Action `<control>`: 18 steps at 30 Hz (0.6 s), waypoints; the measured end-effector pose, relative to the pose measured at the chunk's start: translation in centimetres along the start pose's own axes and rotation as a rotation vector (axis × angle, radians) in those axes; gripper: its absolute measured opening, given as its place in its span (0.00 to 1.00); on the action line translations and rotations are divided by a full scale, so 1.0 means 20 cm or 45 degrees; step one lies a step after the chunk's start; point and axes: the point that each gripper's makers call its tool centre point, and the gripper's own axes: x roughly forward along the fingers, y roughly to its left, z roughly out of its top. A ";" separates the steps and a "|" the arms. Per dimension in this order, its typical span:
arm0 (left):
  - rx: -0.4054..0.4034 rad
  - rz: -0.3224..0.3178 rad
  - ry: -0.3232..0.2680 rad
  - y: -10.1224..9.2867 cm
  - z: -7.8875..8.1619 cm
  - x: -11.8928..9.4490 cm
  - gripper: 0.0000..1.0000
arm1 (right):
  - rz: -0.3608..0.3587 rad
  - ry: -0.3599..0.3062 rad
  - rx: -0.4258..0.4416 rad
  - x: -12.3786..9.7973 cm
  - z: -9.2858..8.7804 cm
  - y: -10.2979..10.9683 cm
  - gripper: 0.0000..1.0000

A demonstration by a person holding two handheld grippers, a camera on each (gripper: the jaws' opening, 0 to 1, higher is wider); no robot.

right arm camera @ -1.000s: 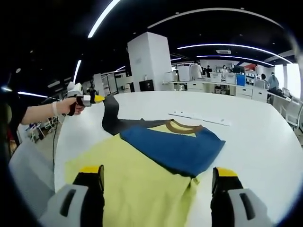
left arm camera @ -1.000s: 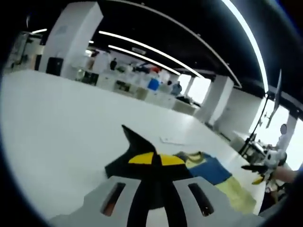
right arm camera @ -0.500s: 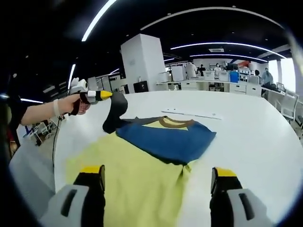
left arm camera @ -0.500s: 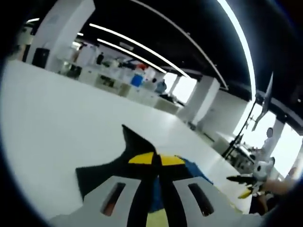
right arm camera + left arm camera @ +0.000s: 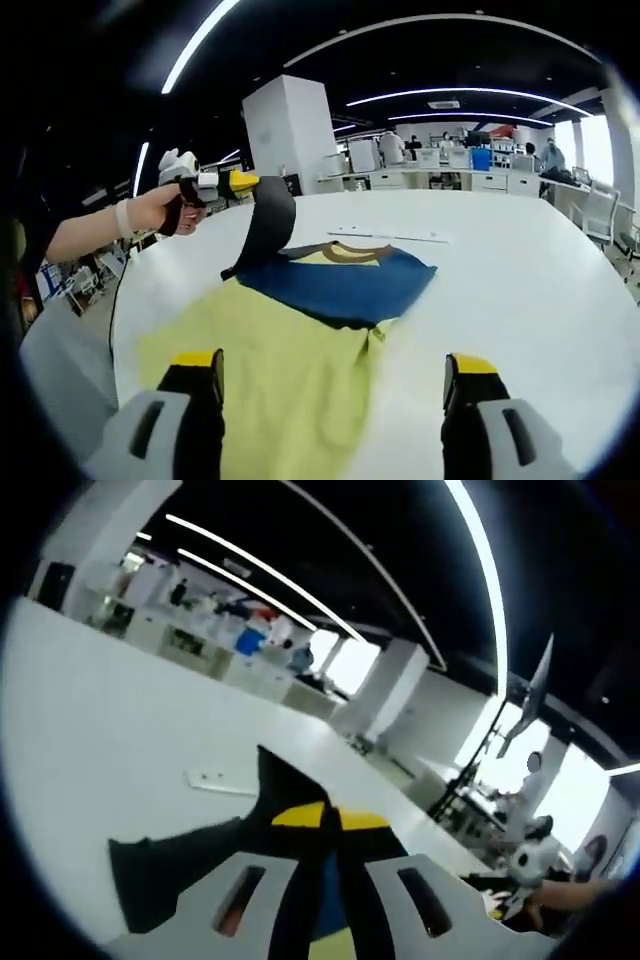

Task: Fold the garment on the visible template until the final outline fits inside the template.

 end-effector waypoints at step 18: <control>0.030 -0.161 0.111 -0.34 -0.20 0.33 0.00 | -0.040 -0.048 0.088 -0.04 -0.07 -0.04 0.91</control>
